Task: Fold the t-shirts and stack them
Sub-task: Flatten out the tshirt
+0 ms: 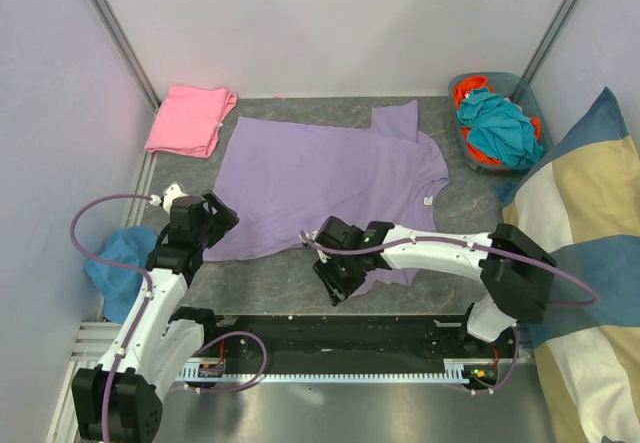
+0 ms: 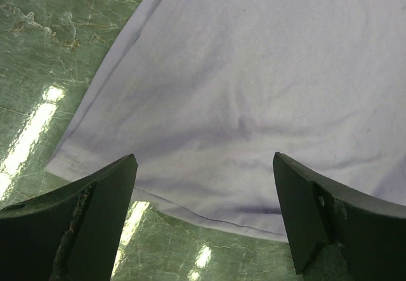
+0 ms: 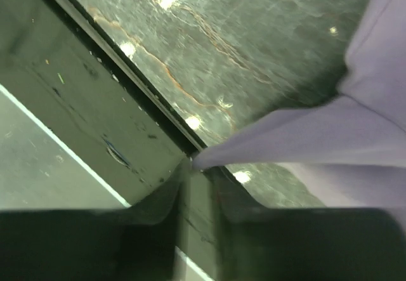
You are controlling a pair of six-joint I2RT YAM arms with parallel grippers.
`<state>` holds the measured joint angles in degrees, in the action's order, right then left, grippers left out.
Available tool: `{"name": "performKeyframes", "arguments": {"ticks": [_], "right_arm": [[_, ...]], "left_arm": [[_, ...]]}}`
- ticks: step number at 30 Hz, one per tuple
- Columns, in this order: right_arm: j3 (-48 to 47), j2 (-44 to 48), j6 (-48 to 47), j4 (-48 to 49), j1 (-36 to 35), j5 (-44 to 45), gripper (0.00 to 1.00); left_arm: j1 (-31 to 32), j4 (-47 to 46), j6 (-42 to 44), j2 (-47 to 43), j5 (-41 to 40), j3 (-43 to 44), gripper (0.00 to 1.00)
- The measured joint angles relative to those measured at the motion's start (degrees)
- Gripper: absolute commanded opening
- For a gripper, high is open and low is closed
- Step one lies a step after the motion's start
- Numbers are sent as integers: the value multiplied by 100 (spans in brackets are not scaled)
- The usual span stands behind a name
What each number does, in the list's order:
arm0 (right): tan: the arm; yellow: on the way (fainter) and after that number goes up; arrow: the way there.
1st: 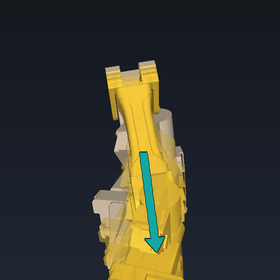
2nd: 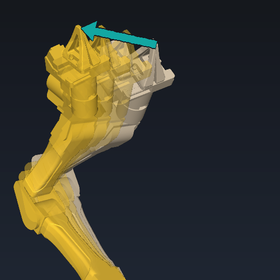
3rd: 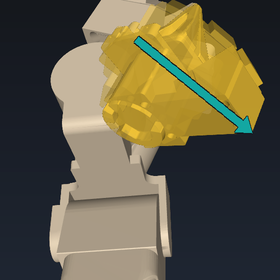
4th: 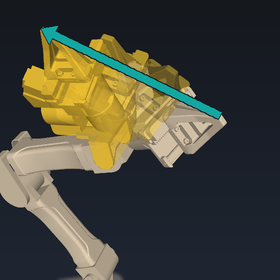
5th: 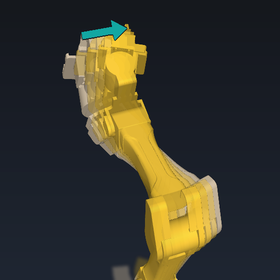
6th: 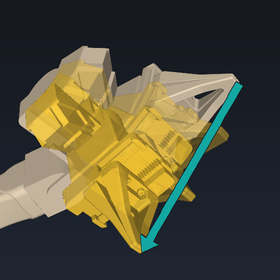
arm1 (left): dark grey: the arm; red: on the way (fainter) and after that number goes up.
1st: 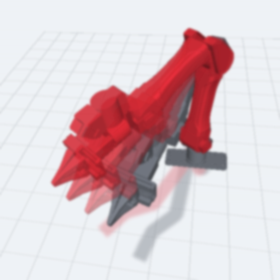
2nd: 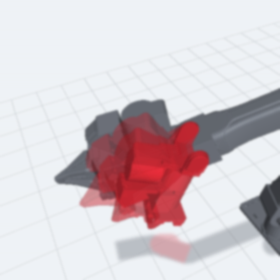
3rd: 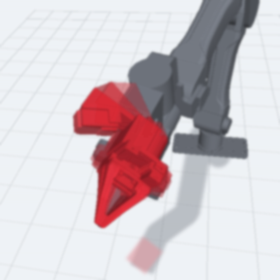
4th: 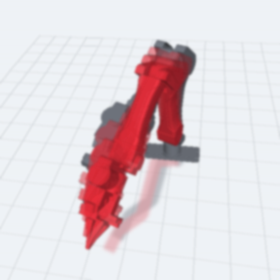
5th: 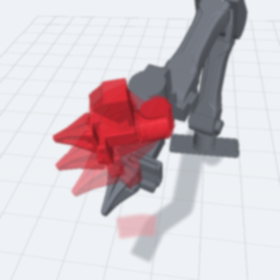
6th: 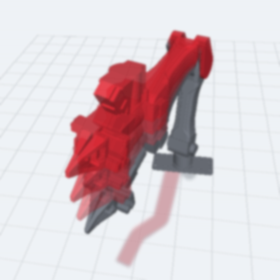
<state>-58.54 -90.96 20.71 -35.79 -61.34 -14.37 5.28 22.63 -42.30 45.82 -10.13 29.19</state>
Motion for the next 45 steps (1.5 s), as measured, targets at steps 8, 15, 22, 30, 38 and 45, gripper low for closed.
{"name": "performKeyframes", "arguments": {"ticks": [8,15,22,30,38,45], "right_arm": [[101,103,496,321,-105,835,75],[675,1794,1554,201,-105,2520,79],[741,1818,2470,-273,269,4236,83],[232,267,1849,667,2881,4109,84],[-483,-1060,1327,1635,3862,3152,84],[-1145,-1836,1088,1860,4345,2632,85]], "left_arm": [[0,2,0,-20,11,-2,96],[0,-48,0,144,76,-2,95],[0,-103,2,341,177,0,95],[2,-133,33,98,181,0,95],[2,-131,42,2,173,0,95],[2,-127,44,4,164,0,95]]}}
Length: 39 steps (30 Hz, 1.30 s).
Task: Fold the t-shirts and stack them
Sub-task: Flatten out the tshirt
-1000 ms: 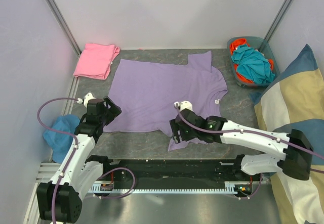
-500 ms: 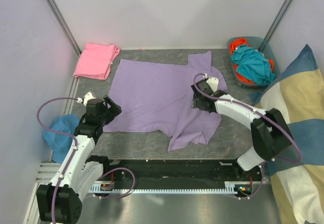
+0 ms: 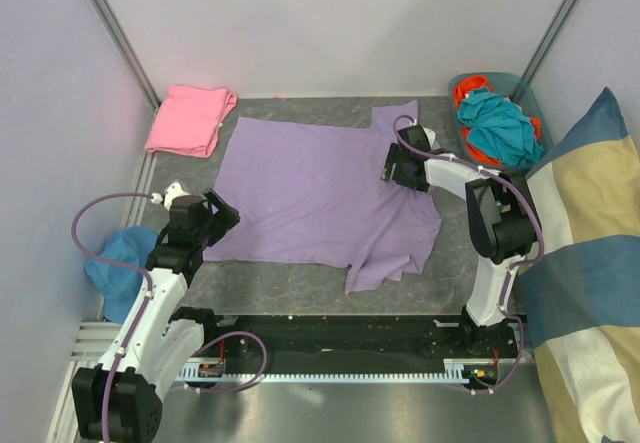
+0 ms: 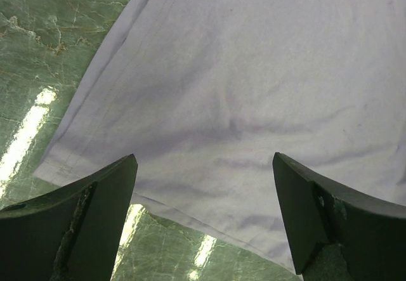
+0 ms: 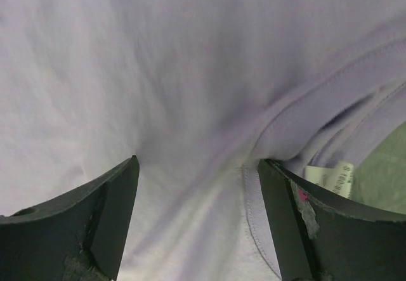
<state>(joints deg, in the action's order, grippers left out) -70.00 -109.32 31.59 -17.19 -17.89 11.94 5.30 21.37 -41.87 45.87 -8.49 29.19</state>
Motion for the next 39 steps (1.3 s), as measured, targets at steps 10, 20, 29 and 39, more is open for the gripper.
{"name": "performKeyframes", "arguments": {"ticks": [10,20,29,39], "right_arm": [[-1464,-1034,-306,-157,581,-114,88],[-1412,-730,-787,-116,658,-389,91],[-160,2402,-778,11,236,-557,88],[2686,4900,997,-1198,-1722,407,80]], "left_arm": [[0,24,2,4,-39,0,95],[4,92,2,33,-37,0,95],[4,83,2,37,-33,0,96],[9,-31,2,262,20,0,96]]}}
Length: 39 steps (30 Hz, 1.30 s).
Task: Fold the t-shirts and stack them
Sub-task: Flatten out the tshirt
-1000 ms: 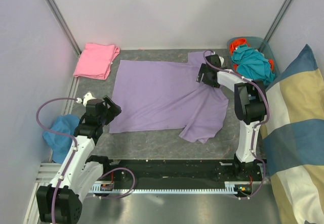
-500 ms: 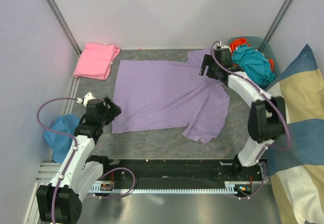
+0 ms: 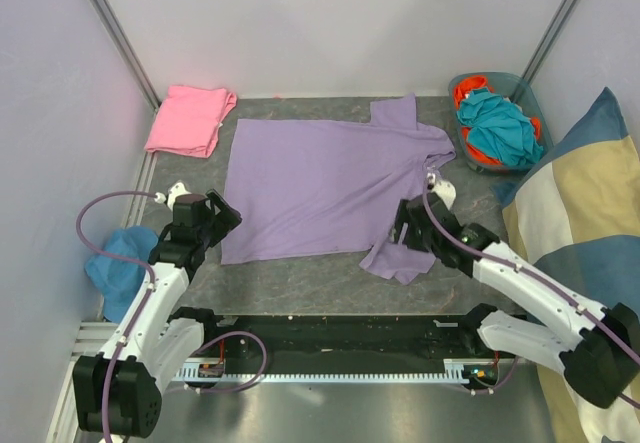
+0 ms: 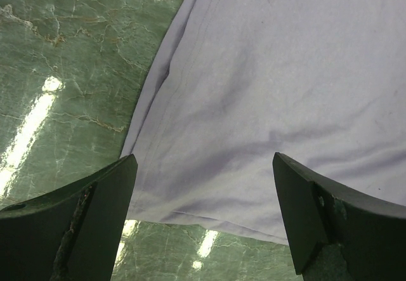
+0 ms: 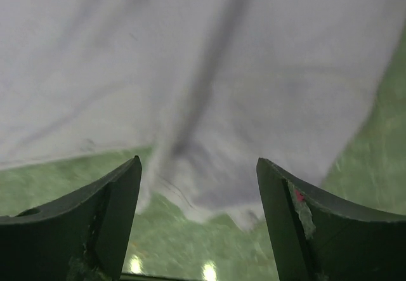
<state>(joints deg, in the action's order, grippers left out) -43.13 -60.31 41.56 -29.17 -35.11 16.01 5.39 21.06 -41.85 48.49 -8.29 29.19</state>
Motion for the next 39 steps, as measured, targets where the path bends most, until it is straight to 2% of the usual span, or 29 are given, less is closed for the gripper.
{"name": "performKeyframes", "arguments": {"ticks": [4,11,12,23,39], "right_arm": [[662,597,874,-726,-376,391,77],[750,745,1851,-1445,-837,866,55],[754,732,1987,-1499,-968,920,54],[1185,299,2896,-1519,-1836,992,54],[1552,-153,3152,-1161,-1939,1172,55]], "left_arm": [[0,-31,0,63,55,2,95],[0,-70,0,66,98,11,95],[0,-68,0,66,98,11,95],[0,-68,0,59,98,11,95],[0,-68,0,61,98,11,95]]}}
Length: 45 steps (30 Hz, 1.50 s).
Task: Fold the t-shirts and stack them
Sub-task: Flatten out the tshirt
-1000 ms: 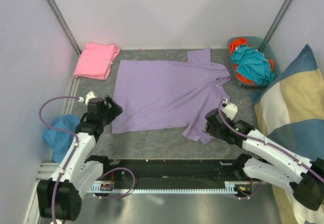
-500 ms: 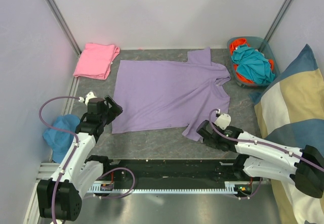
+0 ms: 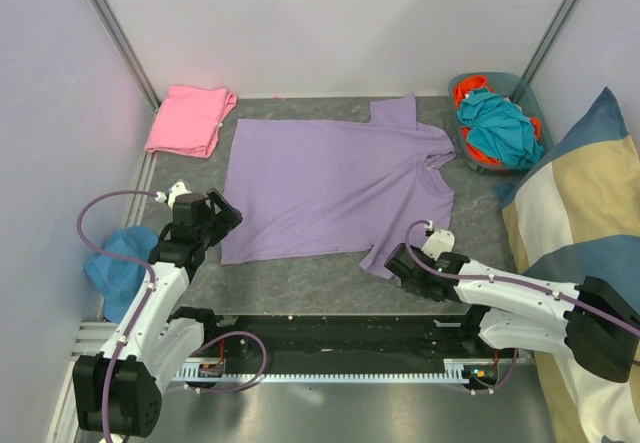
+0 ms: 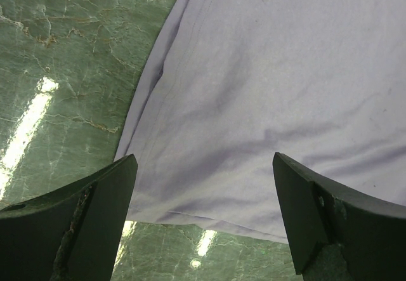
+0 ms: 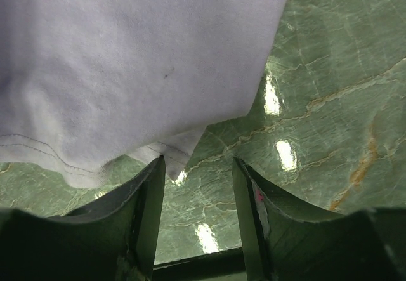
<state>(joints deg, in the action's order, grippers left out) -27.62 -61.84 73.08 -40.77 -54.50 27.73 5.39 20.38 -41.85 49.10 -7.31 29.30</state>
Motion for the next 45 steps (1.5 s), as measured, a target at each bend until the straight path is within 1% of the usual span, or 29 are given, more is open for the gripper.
{"name": "performKeyframes", "arguments": {"ticks": [4,5,7,8,9,13,14,15,16,18,19,28,36,45], "right_arm": [[-59,-133,-33,7,-13,50,53],[-74,-168,-46,9,-15,61,45],[-105,-236,-105,0,-15,76,37],[-116,-282,-109,-4,-13,118,30],[-136,-315,-125,9,-13,131,27],[-192,-442,-170,131,-13,164,21],[-195,-452,-173,151,-13,166,16],[-203,-466,-179,173,-13,166,13],[-205,-474,-195,179,-13,166,8],[-212,-494,-195,251,-13,160,1],[-212,-498,-219,267,-13,162,0],[-225,-415,-160,162,-22,94,0],[-439,289,291,-898,-236,90,0],[-931,299,739,-1670,-699,190,0]], "left_arm": [[0,0,0,0,-2,0,95],[0,0,0,0,-2,0,95],[0,0,0,0,-2,0,95],[0,0,0,0,-2,0,95],[0,0,0,0,-2,0,95],[0,0,0,0,-2,0,95],[0,0,0,-2,-2,0,96],[0,0,0,-2,-4,0,95],[0,0,0,-2,-4,0,95],[0,0,0,-2,-4,0,96],[0,0,0,-2,-4,0,95],[0,-2,0,-2,-4,0,95],[0,-15,0,-2,-2,0,96],[0,-72,0,-42,-7,0,96]]}}
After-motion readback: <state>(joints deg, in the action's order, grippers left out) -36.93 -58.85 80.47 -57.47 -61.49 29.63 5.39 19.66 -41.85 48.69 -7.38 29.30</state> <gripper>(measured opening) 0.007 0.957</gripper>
